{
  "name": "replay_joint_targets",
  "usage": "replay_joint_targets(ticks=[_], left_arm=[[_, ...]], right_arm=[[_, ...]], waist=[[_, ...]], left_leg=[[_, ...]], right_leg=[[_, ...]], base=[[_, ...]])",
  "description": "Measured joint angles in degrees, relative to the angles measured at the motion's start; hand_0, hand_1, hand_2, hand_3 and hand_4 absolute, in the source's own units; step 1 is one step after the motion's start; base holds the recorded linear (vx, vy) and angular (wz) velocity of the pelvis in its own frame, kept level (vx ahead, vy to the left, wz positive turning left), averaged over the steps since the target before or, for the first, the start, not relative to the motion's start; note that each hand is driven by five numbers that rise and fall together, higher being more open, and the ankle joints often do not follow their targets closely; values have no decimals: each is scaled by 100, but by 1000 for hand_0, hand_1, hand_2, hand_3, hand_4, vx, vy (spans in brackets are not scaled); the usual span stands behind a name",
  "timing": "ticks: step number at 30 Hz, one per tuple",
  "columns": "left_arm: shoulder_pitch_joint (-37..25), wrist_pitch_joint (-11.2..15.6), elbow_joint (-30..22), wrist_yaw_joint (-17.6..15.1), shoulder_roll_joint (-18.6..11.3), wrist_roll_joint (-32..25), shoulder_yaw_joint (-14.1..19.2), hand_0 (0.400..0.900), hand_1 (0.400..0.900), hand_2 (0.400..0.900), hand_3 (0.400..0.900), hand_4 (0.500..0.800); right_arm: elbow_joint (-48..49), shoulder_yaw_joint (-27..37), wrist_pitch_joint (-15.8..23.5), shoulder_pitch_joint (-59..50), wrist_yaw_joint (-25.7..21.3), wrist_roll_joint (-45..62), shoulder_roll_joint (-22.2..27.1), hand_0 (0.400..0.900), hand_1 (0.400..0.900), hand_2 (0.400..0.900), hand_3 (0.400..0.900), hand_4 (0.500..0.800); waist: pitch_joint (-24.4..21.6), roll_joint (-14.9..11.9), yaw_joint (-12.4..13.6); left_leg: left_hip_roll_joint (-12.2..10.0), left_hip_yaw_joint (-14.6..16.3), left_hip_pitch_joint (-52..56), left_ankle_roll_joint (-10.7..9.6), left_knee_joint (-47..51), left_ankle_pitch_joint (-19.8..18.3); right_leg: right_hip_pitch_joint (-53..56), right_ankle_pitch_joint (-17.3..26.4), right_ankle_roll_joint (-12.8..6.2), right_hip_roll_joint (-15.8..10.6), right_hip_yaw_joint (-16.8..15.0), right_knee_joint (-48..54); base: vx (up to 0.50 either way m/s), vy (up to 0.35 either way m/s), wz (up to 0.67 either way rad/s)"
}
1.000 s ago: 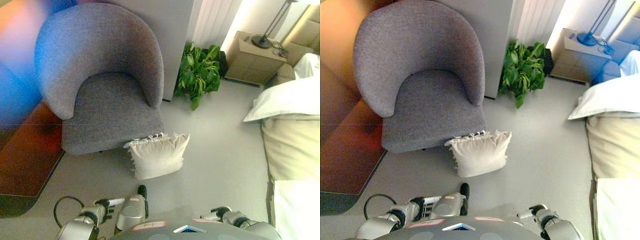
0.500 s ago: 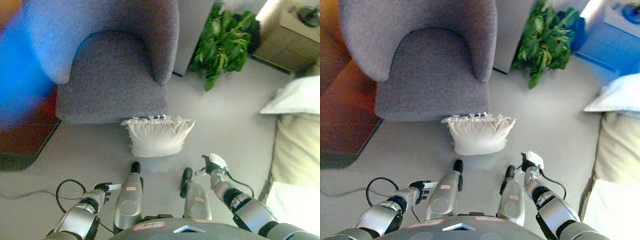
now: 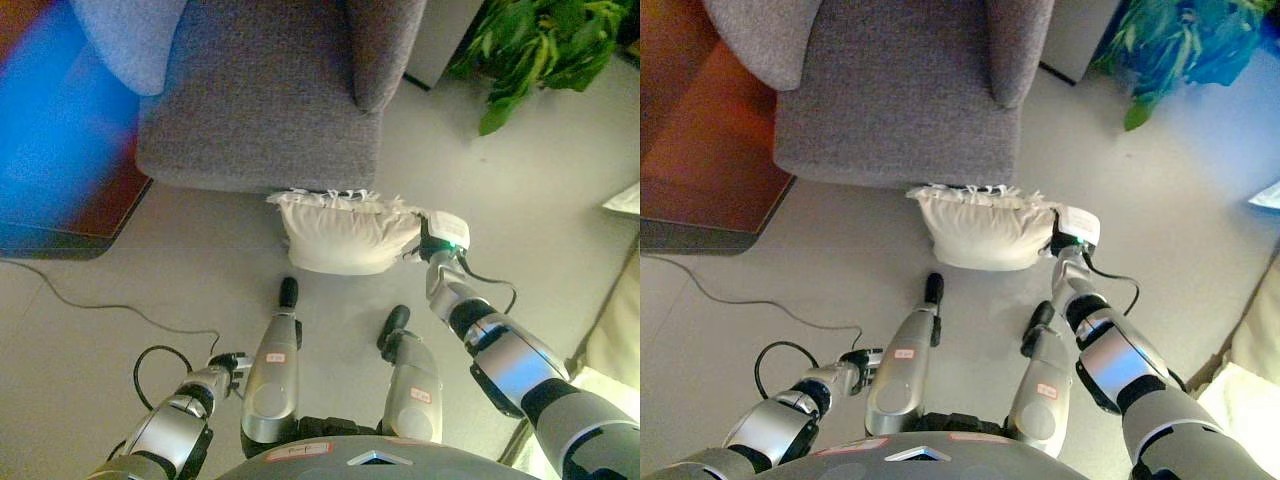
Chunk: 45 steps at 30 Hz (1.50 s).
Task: Pick up the pillow and put it on the sofa.
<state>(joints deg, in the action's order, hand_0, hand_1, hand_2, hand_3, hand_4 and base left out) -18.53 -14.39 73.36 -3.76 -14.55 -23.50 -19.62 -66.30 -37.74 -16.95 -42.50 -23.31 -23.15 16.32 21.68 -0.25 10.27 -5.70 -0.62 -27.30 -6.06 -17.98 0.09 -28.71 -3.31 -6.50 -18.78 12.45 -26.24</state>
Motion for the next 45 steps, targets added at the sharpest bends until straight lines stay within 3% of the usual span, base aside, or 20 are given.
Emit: replay_joint_targets(ticks=[5, 14, 21, 27, 34, 44, 45], left_arm=[[-375, -61, -5, -13, 19, -228, -53, 900, 900, 900, 900, 800], [-591, -224, -11, -133, 133, -1071, 48, 900, 900, 900, 900, 800], [-640, -362, -19, -186, 224, -1348, 135, 900, 900, 900, 900, 800], [-645, -366, -27, -190, 225, -1584, 178, 900, 900, 900, 900, 800], [-646, -453, -84, -207, 207, -2066, 307, 900, 900, 900, 900, 800], [-612, -579, -125, -203, 84, -2240, 654, 900, 900, 900, 900, 800], [-548, -620, -122, -193, 102, -2244, 662, 900, 900, 900, 900, 800]], right_arm=[[-4, -113, -90, -513, 48, 7, 25, 900, 900, 900, 900, 800], [-127, -367, -339, -1130, 459, 58, 214, 900, 900, 900, 900, 800], [-196, -483, -496, -1499, 762, 94, 444, 900, 900, 900, 900, 800], [-352, -525, -511, -1744, 789, 92, 544, 900, 900, 900, 900, 800], [-405, -759, -547, -2267, 948, 89, 766, 900, 900, 900, 900, 800], [-557, -1151, -460, -3225, 1563, 95, 1148, 900, 900, 900, 900, 800], [-561, -1218, -375, -3321, 1655, 96, 1158, 900, 900, 900, 900, 800]], waist=[[162, 30, 113], [362, 154, 125], [552, 254, 291], [593, 313, 381], [608, 345, 435], [627, 390, 609], [621, 425, 593]], left_leg=[[16, -91, -297, 1, -191, -2], [112, -227, -1054, -15, -646, -18], [162, -249, -1586, -30, -1141, -46], [217, -411, -2282, -72, -1870, -241], [514, -809, -3236, -198, -2787, -427], [656, -886, -4629, -281, -4007, -486], [735, -894, -4744, -100, -4681, -810]], right_leg=[[-244, -66, -5, -10, -35, -180], [-996, -190, 38, -134, -104, -733], [-1607, -283, 119, -205, -255, -1268], [-2226, -380, 127, -219, -401, -1855], [-3197, -426, 146, -231, -678, -2644], [-4623, -474, 207, -228, -1012, -3684], [-4717, -475, 205, -285, -991, -3717]], base=[[-6, 35, 8], [-8, 38, 3], [-31, 49, 0], [-6, 13, 1], [-24, 28, 4], [-7, 8, 0], [-25, 31, -4]])
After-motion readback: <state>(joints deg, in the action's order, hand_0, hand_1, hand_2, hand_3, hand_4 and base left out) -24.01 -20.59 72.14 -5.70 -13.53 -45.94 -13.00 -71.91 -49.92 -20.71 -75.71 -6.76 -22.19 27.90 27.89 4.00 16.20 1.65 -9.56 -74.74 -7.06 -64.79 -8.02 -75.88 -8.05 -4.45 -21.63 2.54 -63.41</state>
